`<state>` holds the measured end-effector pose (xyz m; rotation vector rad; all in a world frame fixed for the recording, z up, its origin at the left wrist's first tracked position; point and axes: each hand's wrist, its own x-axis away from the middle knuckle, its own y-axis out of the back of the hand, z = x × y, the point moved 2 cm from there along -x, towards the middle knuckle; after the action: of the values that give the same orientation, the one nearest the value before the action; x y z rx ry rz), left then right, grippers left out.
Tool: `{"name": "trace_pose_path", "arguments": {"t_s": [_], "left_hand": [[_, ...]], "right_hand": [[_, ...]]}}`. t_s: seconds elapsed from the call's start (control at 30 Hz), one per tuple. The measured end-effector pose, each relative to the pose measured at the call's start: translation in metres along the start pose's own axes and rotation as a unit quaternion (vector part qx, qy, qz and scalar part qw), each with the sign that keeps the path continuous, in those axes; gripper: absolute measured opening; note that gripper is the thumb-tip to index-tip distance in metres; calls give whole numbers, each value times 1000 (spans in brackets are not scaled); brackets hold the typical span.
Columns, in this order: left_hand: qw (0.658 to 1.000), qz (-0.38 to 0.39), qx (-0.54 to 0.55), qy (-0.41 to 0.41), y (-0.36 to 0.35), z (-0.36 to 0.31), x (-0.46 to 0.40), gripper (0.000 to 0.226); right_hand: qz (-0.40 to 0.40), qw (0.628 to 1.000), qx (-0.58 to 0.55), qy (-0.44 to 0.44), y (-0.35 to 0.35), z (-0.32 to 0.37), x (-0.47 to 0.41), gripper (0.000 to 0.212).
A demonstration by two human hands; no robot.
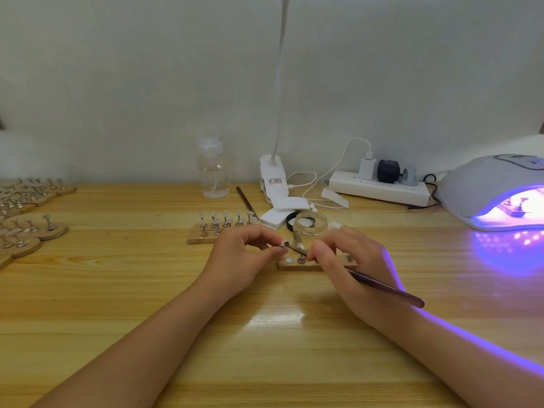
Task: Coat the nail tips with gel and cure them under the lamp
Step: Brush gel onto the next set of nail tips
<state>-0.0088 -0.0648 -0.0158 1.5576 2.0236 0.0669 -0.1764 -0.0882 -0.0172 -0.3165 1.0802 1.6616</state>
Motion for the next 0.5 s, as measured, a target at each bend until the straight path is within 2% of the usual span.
{"name": "trace_pose_path", "arguments": {"t_s": [0.13, 0.23, 0.3, 0.5], "left_hand": [[1000, 3, -4, -4, 0, -1, 1, 17], [1000, 3, -8, -3, 0, 0, 0, 14], [1000, 2, -9, -5, 0, 0, 0, 13], [1000, 0, -9, -8, 0, 1, 0, 14]], "right_hand": [[-7, 999, -18, 34, 2, 2, 2, 31], [-40, 999, -27, -15, 4, 0, 0, 28], [-30, 999, -4, -27, 2, -1, -1, 28], [17, 998, 4, 54, 0, 3, 1, 32]]}}
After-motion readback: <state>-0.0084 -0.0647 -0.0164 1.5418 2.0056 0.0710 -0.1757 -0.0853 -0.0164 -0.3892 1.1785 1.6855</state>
